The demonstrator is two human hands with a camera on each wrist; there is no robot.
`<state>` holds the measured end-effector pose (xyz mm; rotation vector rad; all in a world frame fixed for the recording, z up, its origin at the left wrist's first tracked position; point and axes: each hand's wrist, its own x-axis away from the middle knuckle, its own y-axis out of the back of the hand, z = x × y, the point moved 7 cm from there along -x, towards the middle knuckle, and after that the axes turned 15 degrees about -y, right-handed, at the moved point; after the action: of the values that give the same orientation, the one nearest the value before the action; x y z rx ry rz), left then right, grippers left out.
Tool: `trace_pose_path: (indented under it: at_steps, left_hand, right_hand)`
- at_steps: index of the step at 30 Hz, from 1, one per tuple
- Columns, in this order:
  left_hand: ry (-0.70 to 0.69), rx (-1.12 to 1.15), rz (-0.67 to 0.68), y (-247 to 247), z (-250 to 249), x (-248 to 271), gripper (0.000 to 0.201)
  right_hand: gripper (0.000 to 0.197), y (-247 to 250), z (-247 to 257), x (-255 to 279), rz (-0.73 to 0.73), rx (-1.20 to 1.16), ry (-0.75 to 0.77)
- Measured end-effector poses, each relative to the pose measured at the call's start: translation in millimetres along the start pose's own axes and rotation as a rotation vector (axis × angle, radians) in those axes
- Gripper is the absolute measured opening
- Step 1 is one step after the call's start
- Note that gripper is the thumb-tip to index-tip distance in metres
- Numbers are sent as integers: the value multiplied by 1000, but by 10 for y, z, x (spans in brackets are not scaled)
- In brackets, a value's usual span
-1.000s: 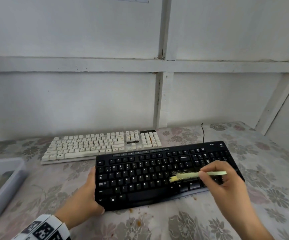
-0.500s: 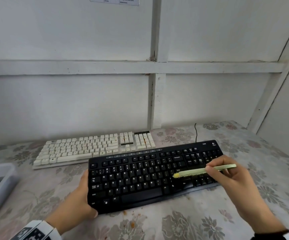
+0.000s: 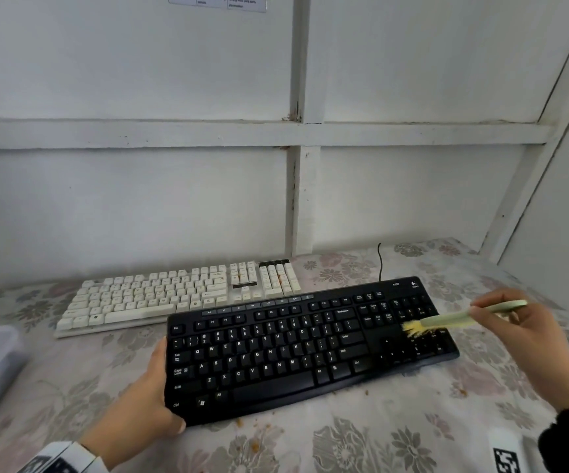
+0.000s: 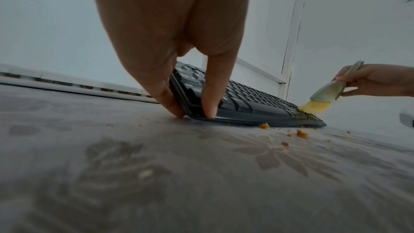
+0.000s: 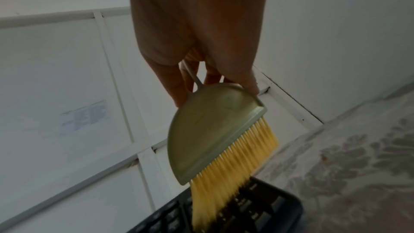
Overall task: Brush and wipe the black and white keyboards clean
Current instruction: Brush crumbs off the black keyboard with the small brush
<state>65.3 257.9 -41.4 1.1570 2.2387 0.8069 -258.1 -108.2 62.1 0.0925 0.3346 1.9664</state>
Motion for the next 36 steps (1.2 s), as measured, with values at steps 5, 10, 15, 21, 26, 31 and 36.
trace_pose_path:
  at_steps: [5,10,15,21,26,31,36]
  left_hand:
    - [-8,15,-3,-9,85,-11,116]
    - [-18,23,-7,-4,49,-16,113]
    - [7,2,-12,4,67,2,115]
    - [59,59,26,-10,-84,17,116]
    - [50,89,9,2,-133,32,114]
    - [61,101,16,2,-144,35,116]
    - [1,92,15,14,-201,24,107]
  right_hand:
    - [63,-130,-15,44,118,-47,23]
    - [37,71,-114,-46,-7,15,10]
    - [69,-33,-7,20,48,-23,22]
    - [14,91,-13,-43,-50,139,-16]
    - [31,11,431,230,-218,263,141]
    - [14,-1148,791,1108,149,127,278]
    - [12,-2137,777,1755,272,170,460]
